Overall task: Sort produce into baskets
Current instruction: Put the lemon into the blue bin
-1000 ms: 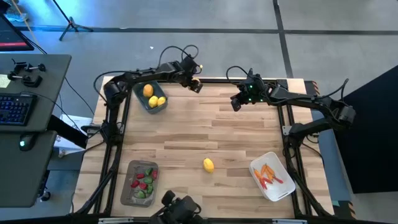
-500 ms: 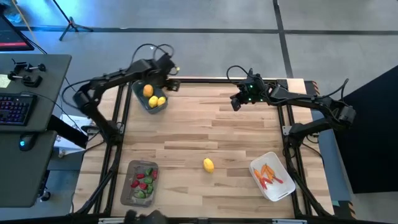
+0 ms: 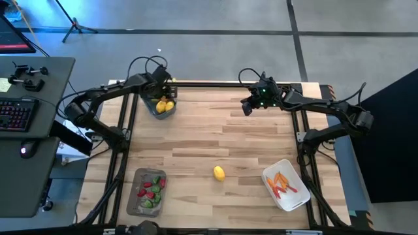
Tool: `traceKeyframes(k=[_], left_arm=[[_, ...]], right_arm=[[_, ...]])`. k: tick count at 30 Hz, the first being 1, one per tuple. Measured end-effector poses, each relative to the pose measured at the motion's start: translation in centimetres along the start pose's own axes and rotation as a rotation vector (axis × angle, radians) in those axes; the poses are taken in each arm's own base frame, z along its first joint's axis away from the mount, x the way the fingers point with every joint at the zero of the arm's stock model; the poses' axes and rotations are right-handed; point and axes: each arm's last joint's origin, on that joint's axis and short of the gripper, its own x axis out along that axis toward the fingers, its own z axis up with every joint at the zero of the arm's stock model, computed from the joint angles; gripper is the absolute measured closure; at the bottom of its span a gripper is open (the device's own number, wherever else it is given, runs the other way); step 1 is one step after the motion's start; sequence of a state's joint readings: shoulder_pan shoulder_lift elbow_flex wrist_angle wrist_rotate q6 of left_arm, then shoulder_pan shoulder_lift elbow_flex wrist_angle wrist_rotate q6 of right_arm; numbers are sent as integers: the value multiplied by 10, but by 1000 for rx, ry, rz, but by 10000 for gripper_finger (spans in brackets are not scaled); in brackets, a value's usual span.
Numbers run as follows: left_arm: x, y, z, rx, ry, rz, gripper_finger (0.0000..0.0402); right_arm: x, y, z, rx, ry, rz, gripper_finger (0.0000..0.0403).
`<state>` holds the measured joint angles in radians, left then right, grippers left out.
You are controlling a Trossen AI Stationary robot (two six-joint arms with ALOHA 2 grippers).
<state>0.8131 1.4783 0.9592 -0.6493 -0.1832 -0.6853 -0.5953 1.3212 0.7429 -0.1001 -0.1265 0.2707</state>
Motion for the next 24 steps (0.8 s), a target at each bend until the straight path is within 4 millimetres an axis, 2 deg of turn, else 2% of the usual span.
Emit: traceKeyframes(k=[9, 18, 21, 24], left_arm=[[2, 13, 8, -49, 0, 40, 142], [7, 17, 7, -44, 13, 25, 132], [1, 18, 7, -30, 0, 14, 131], [-13, 14, 5, -9, -37, -24, 133]], right_arm=[[1, 10, -3, -26, 7, 16, 403], [1, 12, -3, -31, 1, 19, 403], [1, 12, -3, -32, -1, 19, 403], [1, 12, -3, -49, -1, 20, 403]])
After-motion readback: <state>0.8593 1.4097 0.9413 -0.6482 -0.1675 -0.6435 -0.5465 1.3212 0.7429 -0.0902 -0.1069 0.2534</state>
